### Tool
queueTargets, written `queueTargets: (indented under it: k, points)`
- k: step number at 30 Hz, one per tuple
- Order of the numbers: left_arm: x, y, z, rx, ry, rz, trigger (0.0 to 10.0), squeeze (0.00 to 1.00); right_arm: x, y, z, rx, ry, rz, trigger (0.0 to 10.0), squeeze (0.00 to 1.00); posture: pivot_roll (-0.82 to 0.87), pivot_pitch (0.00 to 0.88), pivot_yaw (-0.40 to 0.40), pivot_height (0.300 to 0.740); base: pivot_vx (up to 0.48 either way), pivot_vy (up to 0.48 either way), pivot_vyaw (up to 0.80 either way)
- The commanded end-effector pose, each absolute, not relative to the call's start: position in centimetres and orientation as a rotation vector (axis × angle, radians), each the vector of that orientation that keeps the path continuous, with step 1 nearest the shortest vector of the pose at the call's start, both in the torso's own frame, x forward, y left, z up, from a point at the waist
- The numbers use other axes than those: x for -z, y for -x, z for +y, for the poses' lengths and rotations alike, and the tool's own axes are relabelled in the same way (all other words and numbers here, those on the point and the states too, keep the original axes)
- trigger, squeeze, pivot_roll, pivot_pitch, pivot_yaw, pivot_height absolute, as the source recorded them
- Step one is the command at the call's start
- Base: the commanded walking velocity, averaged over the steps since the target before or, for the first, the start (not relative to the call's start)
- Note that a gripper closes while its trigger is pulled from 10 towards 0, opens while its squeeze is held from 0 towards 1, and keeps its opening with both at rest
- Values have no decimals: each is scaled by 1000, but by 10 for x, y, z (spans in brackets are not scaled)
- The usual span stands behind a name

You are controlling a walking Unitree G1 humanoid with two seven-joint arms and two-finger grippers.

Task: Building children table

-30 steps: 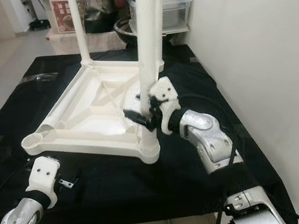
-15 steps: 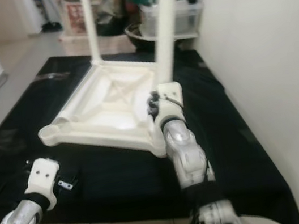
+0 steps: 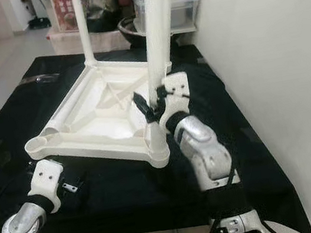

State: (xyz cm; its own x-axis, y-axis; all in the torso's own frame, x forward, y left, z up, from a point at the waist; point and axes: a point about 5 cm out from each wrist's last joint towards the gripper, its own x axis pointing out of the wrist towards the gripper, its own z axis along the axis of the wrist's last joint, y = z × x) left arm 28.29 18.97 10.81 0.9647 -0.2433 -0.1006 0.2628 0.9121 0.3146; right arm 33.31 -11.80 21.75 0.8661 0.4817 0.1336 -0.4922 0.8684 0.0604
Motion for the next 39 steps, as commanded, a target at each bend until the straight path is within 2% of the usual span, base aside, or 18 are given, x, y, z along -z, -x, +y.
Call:
queueTargets:
  k: [1,3,4,6,7,12,14,16,19,22,23,26,27,29,30,33,34,39]
  points:
    - [-103,-281,187,269,-322,74,10000,0,-210,-330,-117,-637,-47,-86,10000,0,54,0,-111,740,0,0,0]
    - [-104,-280,187,265,-319,71,10000,0,-199,-327,-117,-764,64,-66,10000,0,64,0,-118,740,0,0,0]
    - [-104,-280,187,264,-318,71,10000,0,-193,-328,-116,-786,73,-49,7490,0,64,0,-118,740,0,0,0]
    - [-104,-280,188,263,-318,71,10000,0,-190,-330,-116,-790,67,-39,7490,0,64,0,-118,740,0,0,0]
    - [-104,-279,188,263,-319,72,10000,0,-186,-331,-114,-782,43,-20,0,0,75,0,-124,740,0,0,0]
    - [-104,-278,189,263,-320,72,10000,0,-178,-334,-111,-756,23,21,0,0,78,0,-122,740,0,0,0]
    - [-104,-278,189,264,-321,73,10000,0,-170,-346,-120,-545,-4,81,0,0,72,0,-118,740,0,0,0]
    - [-104,-278,188,267,-322,74,10000,0,-152,-352,-154,33,-111,173,0,0,68,0,-114,740,0,0,0]
    - [-104,-279,186,270,-320,71,10000,0,-140,-337,-167,319,-149,210,0,0,66,0,-110,740,0,0,0]
    - [-105,-279,185,273,-321,69,10000,0,-142,-325,-156,348,-192,209,0,0,67,0,-112,740,0,0,0]
    - [-105,-279,186,271,-318,69,10000,0,-146,-323,-147,310,-196,202,8902,0,60,0,-103,740,0,0,0]
    - [-104,-279,186,275,-316,71,10000,0,-157,-323,-127,177,-166,168,10000,0,50,0,-97,740,0,0,0]
    - [-103,-279,185,282,-319,72,10000,0,-167,-325,-120,82,-170,113,10000,216,45,0,-100,740,0,0,0]
    - [-103,-279,184,286,-321,72,10000,0,-174,-326,-115,28,-176,76,10000,216,45,0,-100,740,0,0,0]
    - [-103,-280,184,286,-321,70,10000,0,-183,-328,-113,-26,-185,45,10000,1000,48,0,-103,740,0,0,0]
    - [-104,-281,184,283,-320,67,10000,0,-190,-330,-114,-60,-195,24,10000,1000,48,0,-103,740,0,0,0]
    - [-105,-282,185,278,-314,64,10000,0,-206,-340,-124,-210,-112,-4,10000,0,49,0,-107,740,0,0,0]
    - [-103,-279,183,281,-313,67,10000,0,-236,-350,-160,-465,91,-86,10000,0,47,0,-105,740,0,0,0]
